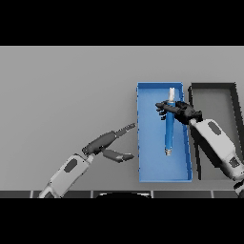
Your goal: Pick up the blue pipe and place it into the blue bin.
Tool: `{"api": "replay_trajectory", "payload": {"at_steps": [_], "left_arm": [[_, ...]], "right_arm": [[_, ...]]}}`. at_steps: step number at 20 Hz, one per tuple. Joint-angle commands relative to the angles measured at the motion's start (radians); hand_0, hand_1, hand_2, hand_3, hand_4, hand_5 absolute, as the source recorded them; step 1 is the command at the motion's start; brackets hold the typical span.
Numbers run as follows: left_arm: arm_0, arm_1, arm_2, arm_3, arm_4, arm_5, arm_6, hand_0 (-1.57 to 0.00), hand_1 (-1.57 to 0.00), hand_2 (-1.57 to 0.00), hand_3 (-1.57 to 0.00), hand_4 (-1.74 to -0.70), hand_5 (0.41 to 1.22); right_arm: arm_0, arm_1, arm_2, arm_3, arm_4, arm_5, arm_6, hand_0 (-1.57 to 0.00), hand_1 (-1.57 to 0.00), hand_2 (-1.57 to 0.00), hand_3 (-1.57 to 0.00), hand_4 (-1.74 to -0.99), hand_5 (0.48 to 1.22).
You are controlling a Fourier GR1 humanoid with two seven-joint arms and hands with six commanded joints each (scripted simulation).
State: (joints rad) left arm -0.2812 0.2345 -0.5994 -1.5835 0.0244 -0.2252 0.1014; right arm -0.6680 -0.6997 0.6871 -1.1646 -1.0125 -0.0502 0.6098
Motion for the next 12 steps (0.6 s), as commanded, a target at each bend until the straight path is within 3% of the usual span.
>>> {"api": "replay_trajectory", "payload": {"at_steps": [1,6,10,12], "left_arm": [[0.015,-0.001,-0.01,-0.003,-0.004,-0.001,-0.012,0.0,0.0,0.0,0.0,-0.89,0.452],[0.01,0.005,-0.002,0.006,0.0,-0.006,-0.02,0.0,0.0,0.0,0.0,-0.9,0.45],[0.011,0.0,0.0,0.013,0.0,-0.004,-0.023,0.0,0.0,0.0,0.0,-0.91,0.458],[0.013,-0.004,-0.003,0.012,0.0,-0.003,-0.021,0.0,0.0,0.0,0.0,-0.91,0.46]], "right_arm": [[-0.009,-0.008,0.021,0.001,0.035,0.01,-0.001,-0.34,-0.31,-0.29,-0.23,-1.208,1.028],[-0.027,-0.022,0.098,0.002,0.172,0.031,-0.046,-0.11,-0.1,-0.09,-0.08,-1.125,0.821],[-0.035,-0.007,0.107,0.038,0.204,0.011,-0.058,-0.04,-0.04,-0.04,-0.03,-1.124,0.717],[-0.027,-0.011,0.097,0.03,0.194,0.009,-0.076,-0.03,-0.03,-0.02,-0.02,-1.12,0.702]]}}
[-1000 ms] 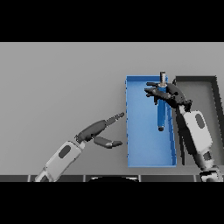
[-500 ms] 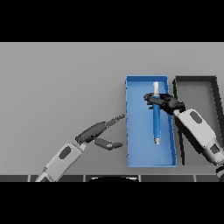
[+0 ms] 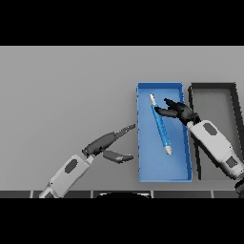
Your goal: Pick up the blue pipe and place it into the blue bin.
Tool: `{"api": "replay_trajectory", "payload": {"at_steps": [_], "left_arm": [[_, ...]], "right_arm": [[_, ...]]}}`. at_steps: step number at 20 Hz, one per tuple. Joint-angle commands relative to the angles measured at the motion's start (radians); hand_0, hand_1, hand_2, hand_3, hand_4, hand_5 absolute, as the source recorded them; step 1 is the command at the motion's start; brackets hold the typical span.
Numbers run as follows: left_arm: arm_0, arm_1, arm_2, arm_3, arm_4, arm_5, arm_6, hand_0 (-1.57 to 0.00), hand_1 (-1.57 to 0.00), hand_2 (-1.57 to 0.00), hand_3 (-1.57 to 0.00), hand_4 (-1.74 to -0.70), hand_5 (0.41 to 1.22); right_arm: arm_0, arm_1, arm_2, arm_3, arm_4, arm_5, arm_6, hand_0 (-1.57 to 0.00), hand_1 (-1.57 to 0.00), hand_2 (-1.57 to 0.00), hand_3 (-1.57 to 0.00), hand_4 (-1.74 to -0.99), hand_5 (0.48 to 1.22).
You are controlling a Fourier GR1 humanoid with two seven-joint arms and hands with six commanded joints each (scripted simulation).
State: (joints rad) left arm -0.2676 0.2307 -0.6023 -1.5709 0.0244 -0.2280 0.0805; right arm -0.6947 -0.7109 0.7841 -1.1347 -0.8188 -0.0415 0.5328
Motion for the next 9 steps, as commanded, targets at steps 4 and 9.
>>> {"api": "replay_trajectory", "payload": {"at_steps": [4,9], "left_arm": [[-0.01,-0.006,0.003,0.013,0.006,-0.004,0.008,0.0,0.0,0.0,0.0,-0.92,0.466],[0.002,0.009,0.01,0.01,0.015,-0.015,-0.019,0.0,0.0,0.0,0.0,-0.92,0.468]], "right_arm": [[0.002,-0.004,0.004,-0.009,0.002,0.001,0.006,-0.01,-0.01,-0.01,-0.01,-1.132,0.675],[-0.002,0.016,0.0,0.038,0.0,0.042,-0.034,-0.01,-0.01,-0.01,-0.01,-1.129,0.677]]}}
